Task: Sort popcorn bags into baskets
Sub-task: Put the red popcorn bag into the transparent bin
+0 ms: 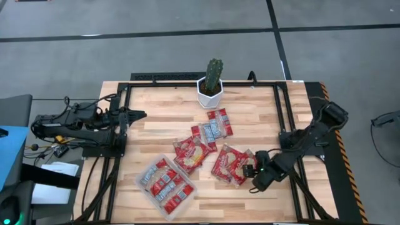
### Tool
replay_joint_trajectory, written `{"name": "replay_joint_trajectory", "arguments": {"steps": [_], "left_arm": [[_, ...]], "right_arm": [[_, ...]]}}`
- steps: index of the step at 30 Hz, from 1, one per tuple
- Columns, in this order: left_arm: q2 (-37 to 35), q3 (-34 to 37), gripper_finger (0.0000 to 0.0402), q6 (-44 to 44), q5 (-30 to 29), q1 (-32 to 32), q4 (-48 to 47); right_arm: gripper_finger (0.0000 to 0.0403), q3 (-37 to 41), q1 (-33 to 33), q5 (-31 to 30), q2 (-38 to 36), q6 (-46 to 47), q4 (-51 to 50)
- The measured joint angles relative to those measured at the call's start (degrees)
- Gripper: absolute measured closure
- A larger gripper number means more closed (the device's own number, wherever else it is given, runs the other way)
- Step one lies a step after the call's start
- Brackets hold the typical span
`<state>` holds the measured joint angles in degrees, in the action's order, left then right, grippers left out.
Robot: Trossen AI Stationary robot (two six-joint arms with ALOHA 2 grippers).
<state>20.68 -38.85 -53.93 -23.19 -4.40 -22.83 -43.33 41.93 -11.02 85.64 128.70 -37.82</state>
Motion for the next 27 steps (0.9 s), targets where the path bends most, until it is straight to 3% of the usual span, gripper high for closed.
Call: {"name": "replay_joint_trajectory", "arguments": {"steps": [10, 14, 18, 25, 27], "left_arm": [[0.1, 0.0, 0.0086, -0.8, -3.4, 0.0, -0.2], [0.1, 0.0, 0.0086, -0.8, -4.3, 0.0, -0.2], [0.1, 0.0, 0.0086, -0.8, -4.6, 0.0, -0.2], [0.1, 0.0, 0.0086, -0.8, -4.6, 0.0, -0.3], [0.1, 0.0, 0.0086, -0.8, -4.5, 0.0, -0.4]], "right_arm": [[0.0099, -0.4, -4.8, -0.6, 6.1, 0.3, 4.2], [0.0100, -1.0, -7.0, -4.6, 4.5, -1.5, 1.7], [0.0100, -1.0, -10.4, -11.5, 2.7, -6.4, -0.5], [0.0101, -1.0, -17.9, -10.1, 2.5, -21.3, 5.0], [0.0101, -1.0, -19.9, -7.2, 1.2, -26.4, 6.1]]}}
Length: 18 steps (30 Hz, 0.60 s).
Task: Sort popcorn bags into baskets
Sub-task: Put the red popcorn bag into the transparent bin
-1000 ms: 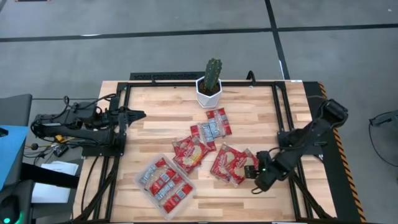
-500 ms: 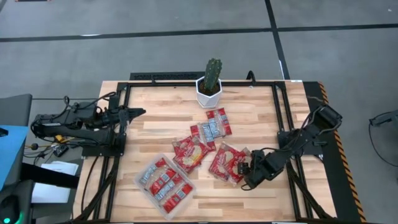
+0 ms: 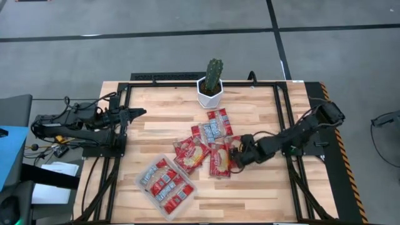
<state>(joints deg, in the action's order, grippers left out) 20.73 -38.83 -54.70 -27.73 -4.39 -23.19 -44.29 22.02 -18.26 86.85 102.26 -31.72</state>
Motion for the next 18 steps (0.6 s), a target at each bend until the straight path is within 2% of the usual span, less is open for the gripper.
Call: {"name": "replay_joint_trajectory", "arguments": {"steps": [5, 11, 15, 18], "left_arm": [[0.0, 0.0, 0.0086, 0.4, 0.0, 0.0, -0.2], [0.0, 0.0, 0.0086, 0.4, 0.0, 0.0, -0.3], [0.0, 0.0, 0.0086, 0.4, 0.1, 0.0, -0.3], [0.0, 0.0, 0.0086, 0.2, 0.1, 0.0, -0.3]], "right_arm": [[0.0101, -0.1, -3.6, 2.7, -4.8, -8.2, -1.7], [0.0101, 0.0, -6.0, 4.7, -9.6, -14.7, -12.2], [0.0101, 2.0, -6.2, 4.8, -10.1, -16.9, -8.8], [0.0101, 5.4, -6.1, 4.9, -9.2, -16.8, -1.7]]}}
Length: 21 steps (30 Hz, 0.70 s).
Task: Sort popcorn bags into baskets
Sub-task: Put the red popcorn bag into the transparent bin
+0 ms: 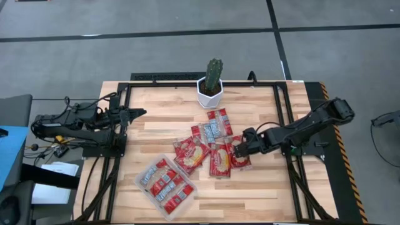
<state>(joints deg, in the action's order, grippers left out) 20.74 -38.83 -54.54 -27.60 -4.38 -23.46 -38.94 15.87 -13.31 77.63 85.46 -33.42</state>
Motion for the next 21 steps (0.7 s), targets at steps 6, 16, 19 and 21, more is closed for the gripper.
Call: {"name": "replay_joint_trajectory", "arguments": {"steps": [6, 16, 19, 21], "left_arm": [[0.0, 0.0, 0.0086, -0.5, 0.1, 0.0, 0.0], [0.0, 0.0, 0.0086, -1.5, -0.2, 0.0, -0.2], [0.0, 0.0, 0.0086, -1.5, -0.3, 0.0, -0.2], [0.0, 0.0, 0.0086, -1.2, -0.3, 0.0, -0.2]], "right_arm": [[0.0101, 4.8, -0.1, 0.7, 2.2, 0.0, 9.4], [0.0130, 6.3, -0.2, 1.0, 6.4, -1.7, 16.4], [0.0182, 6.4, -0.2, 1.7, 6.4, -2.7, 16.5], [0.0228, 6.4, -0.3, 1.7, 6.1, -2.9, 16.6]]}}
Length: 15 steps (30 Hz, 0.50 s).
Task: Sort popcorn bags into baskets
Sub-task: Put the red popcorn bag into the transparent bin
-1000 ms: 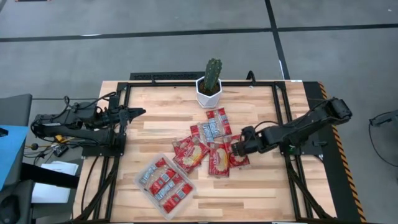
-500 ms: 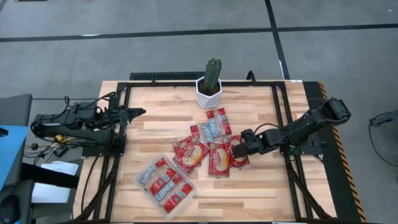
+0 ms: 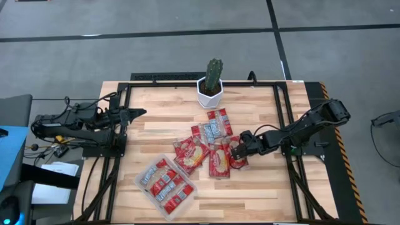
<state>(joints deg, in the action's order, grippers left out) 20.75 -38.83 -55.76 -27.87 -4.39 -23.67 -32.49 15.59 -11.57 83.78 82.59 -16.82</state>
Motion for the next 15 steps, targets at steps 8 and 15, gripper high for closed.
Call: {"name": "replay_joint_trajectory", "arguments": {"steps": [8, 15], "left_arm": [[0.0, 0.0, 0.0086, 1.1, 0.0, 0.0, 0.0], [0.0, 0.0, 0.0086, 1.3, 0.0, 0.0, 0.0]], "right_arm": [[0.0387, 0.2, -0.3, 2.4, -2.8, -3.5, 0.7], [0.0398, -2.0, -0.8, 2.1, -5.9, -5.5, -0.5]]}}
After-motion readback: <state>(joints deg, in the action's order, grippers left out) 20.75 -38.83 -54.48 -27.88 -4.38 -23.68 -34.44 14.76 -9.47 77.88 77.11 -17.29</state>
